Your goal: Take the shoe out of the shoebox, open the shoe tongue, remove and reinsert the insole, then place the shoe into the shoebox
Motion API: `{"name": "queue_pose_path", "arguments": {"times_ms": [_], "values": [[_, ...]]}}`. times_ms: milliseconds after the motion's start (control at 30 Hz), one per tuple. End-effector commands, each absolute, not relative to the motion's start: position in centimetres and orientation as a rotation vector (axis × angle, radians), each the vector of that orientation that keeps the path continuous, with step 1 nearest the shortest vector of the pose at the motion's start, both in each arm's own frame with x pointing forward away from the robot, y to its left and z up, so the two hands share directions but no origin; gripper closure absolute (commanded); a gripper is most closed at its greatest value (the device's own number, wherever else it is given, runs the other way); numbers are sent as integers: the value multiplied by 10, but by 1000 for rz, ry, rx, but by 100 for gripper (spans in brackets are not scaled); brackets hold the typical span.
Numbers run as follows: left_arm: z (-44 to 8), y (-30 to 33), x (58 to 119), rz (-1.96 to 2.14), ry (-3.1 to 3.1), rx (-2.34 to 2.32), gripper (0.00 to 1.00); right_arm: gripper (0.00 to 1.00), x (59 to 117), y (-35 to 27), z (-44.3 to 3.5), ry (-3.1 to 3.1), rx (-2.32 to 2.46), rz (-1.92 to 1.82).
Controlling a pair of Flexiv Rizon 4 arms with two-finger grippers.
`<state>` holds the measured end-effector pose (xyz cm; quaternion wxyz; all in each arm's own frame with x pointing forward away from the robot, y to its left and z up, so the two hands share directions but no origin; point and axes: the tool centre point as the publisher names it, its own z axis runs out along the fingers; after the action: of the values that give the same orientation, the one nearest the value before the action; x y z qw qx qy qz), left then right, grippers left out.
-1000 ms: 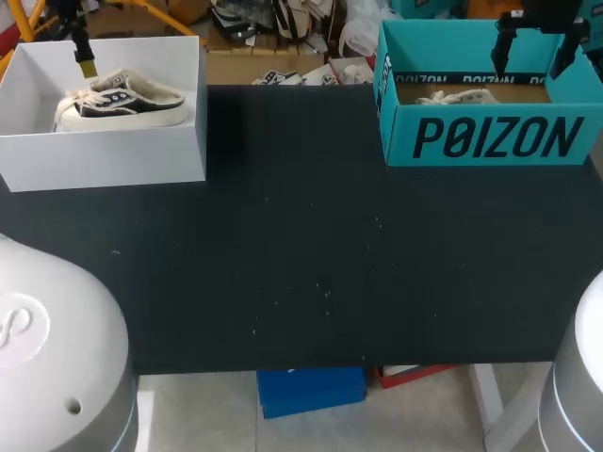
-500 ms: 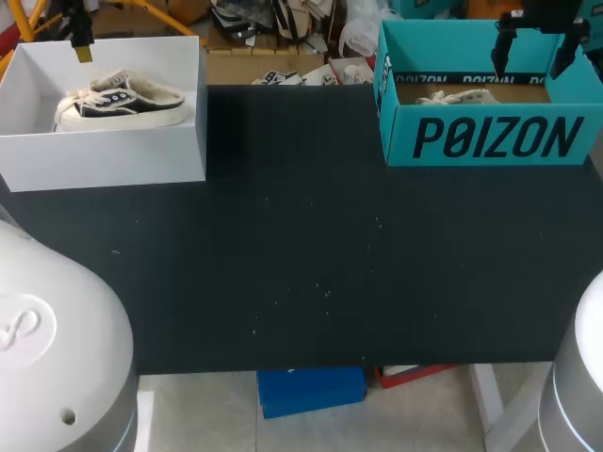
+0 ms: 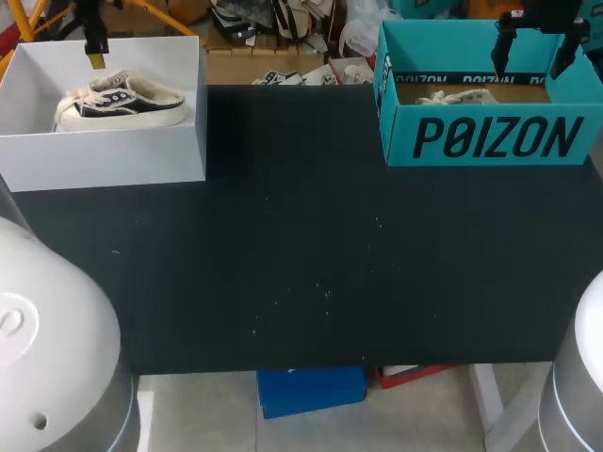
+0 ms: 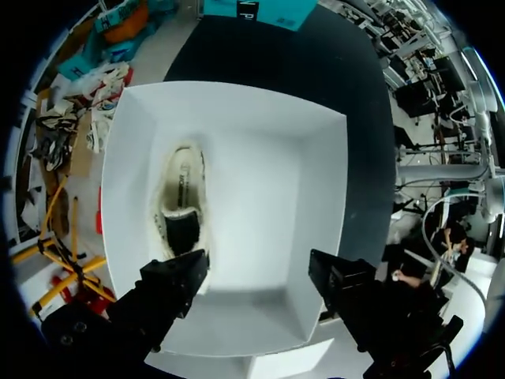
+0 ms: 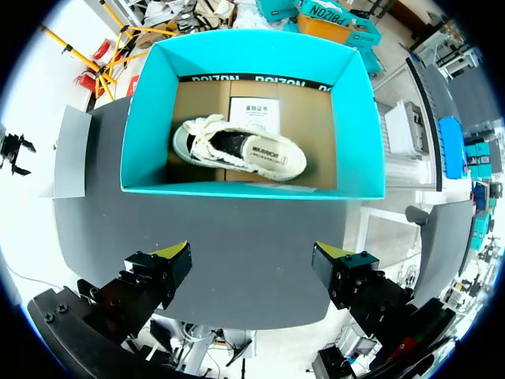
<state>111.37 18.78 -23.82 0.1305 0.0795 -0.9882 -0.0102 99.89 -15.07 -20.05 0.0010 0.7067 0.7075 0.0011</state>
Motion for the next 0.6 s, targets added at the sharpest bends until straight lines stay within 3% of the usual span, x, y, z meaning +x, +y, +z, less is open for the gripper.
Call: {"name": "queue_pose_path", "arguments": {"times_ms": [33,333,600], "values": [[-259,187,1123,-32,-2852,230,14,0,999,-150,-200,2221,2220,2],[-281,189,1129,-41,-2842,257,17,0,999,-150,-200,2221,2220,2],[-309,196,1130,-60,-2803,249,29,0,999,-150,-200,2221,2220,2]]}}
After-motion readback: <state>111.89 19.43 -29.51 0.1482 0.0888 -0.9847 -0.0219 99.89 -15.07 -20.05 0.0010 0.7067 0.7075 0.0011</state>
